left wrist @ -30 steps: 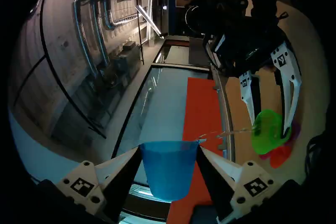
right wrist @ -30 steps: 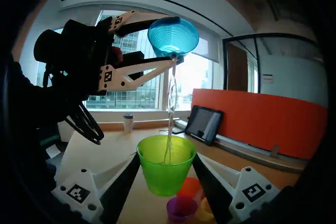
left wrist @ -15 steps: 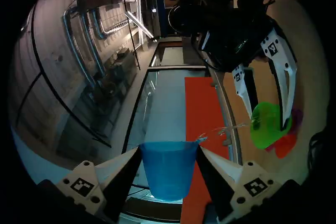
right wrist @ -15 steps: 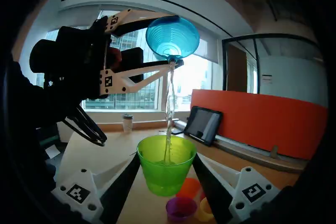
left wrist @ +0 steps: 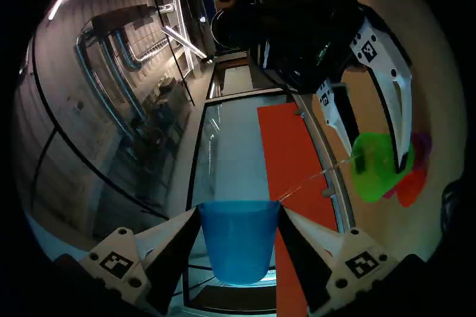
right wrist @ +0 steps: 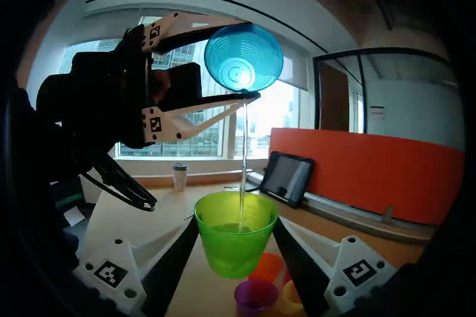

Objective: Pour water

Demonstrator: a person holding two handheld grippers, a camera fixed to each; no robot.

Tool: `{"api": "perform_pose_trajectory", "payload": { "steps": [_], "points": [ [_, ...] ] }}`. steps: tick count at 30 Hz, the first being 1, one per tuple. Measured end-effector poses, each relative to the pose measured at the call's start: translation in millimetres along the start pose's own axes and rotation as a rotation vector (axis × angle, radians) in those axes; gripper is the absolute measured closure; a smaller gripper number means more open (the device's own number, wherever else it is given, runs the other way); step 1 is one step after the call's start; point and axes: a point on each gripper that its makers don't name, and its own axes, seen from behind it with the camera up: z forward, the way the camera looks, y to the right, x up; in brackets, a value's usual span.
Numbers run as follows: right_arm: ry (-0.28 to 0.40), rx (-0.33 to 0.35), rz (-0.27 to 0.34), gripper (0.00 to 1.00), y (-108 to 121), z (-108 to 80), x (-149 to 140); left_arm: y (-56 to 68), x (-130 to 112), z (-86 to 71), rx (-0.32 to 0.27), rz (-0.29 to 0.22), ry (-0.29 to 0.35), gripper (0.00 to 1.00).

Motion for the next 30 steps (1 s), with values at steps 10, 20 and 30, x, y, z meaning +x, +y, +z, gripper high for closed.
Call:
{"api": "perform_pose_trajectory", "payload": {
  "steps": [10,20,30],
  "points": [
    [0.005,-0.007,0.007,0.11,2.2,-0.7,-1.1,6.3,2.2,3.2,-0.004,0.049,0.01,0.12],
    [0.012,-0.012,0.004,0.11,4.2,-2.4,2.4,-1.4,1.6,-0.6,0.008,-0.075,0.013,0.12],
    [0.021,-0.03,0.006,0.11,10.1,-5.9,3.8,-8.3,-20.9,0.4,0.034,-0.445,-0.034,0.12]
  ]
}}
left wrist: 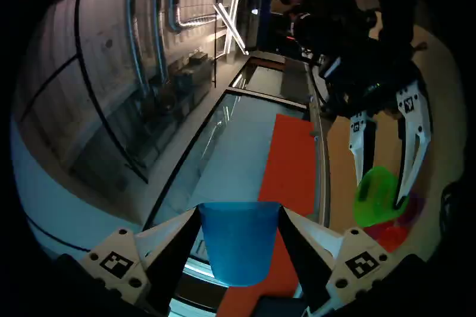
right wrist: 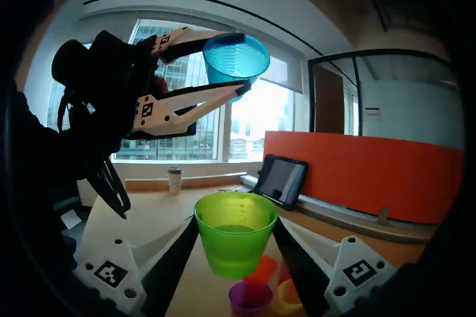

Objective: Pour water

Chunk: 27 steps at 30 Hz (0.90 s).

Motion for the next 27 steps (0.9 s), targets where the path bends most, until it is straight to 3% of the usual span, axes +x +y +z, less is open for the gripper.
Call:
{"api": "perform_pose_trajectory", "payload": {
  "steps": [5,13,20,27],
  "points": [
    [0.008,-0.007,0.004,0.11,1.5,-2.2,3.5,-0.6,-8.3,-1.0,0.006,-0.184,-0.018,0.12],
    [0.015,-0.016,-0.002,0.11,2.9,-4.1,6.3,1.7,-27.8,-5.7,0.018,-0.404,-0.083,0.12],
    [0.025,-0.025,0.003,0.1,5.5,-5.4,8.9,6.4,-42.0,-6.8,0.002,-0.641,-0.123,0.12],
    [0.031,-0.033,0.006,0.11,7.7,-7.8,10.1,5.3,-58.7,-10.9,0.011,-0.805,-0.164,0.12]
  ]
}}
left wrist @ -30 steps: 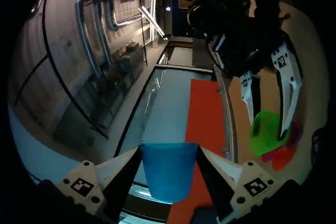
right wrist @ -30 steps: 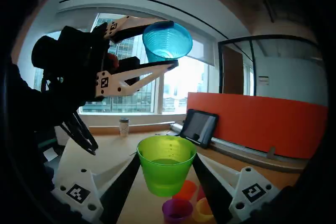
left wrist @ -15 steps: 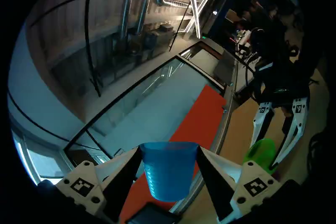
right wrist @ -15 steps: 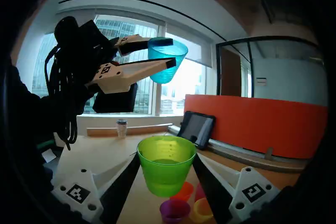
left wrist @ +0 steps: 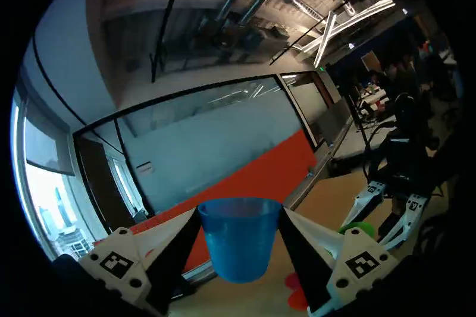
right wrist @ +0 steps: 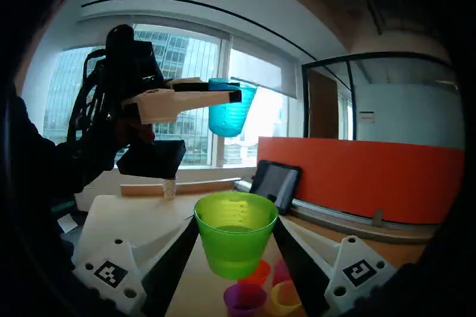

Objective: Pour water

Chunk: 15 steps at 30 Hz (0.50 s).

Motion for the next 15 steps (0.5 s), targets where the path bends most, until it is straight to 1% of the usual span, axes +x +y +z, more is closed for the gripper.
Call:
{"api": "perform_pose_trajectory", "payload": {
  "steps": [8,11,15],
  "points": [
    [0.008,-0.007,0.007,0.11,2.6,-2.1,3.0,-6.4,-14.0,0.8,-0.015,-0.204,-0.044,0.11],
    [0.01,-0.01,0.007,0.11,3.2,-3.1,4.3,-6.2,-19.6,0.0,-0.027,-0.268,-0.064,0.11],
    [0.015,-0.011,0.006,0.11,3.7,-3.8,6.8,-4.9,-27.8,-1.3,-0.041,-0.31,-0.091,0.11]
  ]
}}
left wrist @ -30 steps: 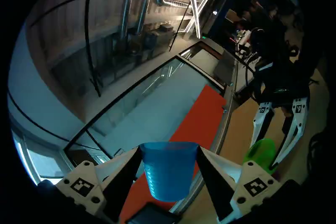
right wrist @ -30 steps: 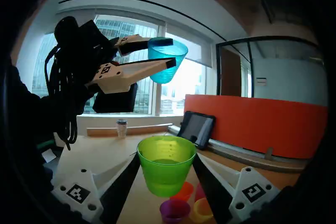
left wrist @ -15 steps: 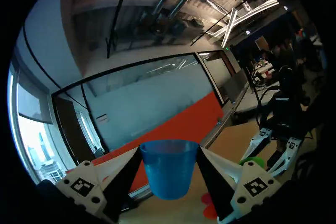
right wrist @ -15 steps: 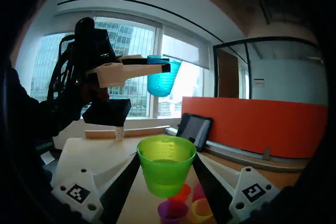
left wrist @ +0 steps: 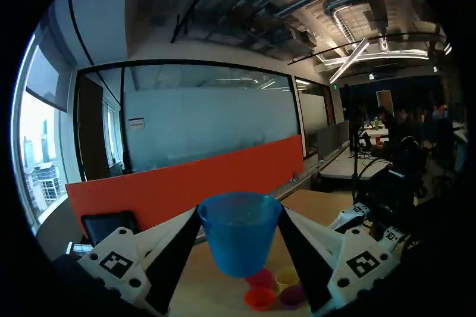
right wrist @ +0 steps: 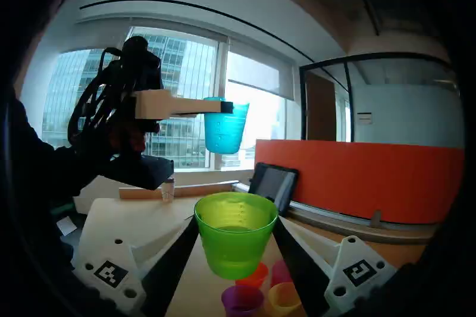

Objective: Pour water

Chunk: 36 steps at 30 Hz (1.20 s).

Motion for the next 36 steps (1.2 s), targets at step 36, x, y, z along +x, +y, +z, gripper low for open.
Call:
{"api": "perform_pose_trajectory", "payload": {
  "steps": [36],
  "points": [
    [-0.101,-0.101,-0.023,0.11,38.5,-38.5,-11.9,4.2,-118.0,-24.6,-0.027,-0.126,-0.156,0.11]
  ]
}}
